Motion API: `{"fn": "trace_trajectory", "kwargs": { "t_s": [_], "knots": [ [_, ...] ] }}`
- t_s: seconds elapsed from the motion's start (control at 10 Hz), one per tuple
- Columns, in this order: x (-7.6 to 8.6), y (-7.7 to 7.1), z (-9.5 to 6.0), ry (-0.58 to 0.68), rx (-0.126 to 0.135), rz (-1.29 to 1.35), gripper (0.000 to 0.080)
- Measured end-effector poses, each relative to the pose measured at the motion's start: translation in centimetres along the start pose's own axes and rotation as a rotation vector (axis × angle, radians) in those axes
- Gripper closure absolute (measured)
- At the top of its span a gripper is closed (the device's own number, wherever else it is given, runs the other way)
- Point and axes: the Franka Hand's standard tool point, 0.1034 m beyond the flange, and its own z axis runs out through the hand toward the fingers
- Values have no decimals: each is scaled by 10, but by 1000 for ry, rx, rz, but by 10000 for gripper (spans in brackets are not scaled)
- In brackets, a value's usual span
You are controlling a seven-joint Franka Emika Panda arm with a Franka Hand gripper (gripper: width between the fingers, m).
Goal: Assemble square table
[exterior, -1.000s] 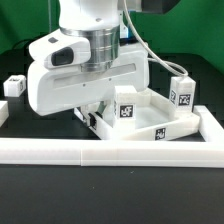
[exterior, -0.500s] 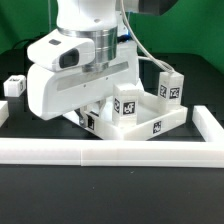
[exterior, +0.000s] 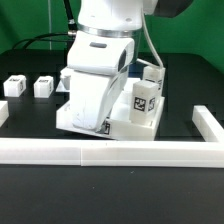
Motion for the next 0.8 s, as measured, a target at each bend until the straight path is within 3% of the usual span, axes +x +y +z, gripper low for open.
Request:
{"fn": "trace_trajectory", "kwargs": {
  "t_s": [0.5,0.8],
  "knots": [
    [-11,1,1,-43,0,-264,742],
    [16,-6,0,-80,42,-462,742]
  ]
}}
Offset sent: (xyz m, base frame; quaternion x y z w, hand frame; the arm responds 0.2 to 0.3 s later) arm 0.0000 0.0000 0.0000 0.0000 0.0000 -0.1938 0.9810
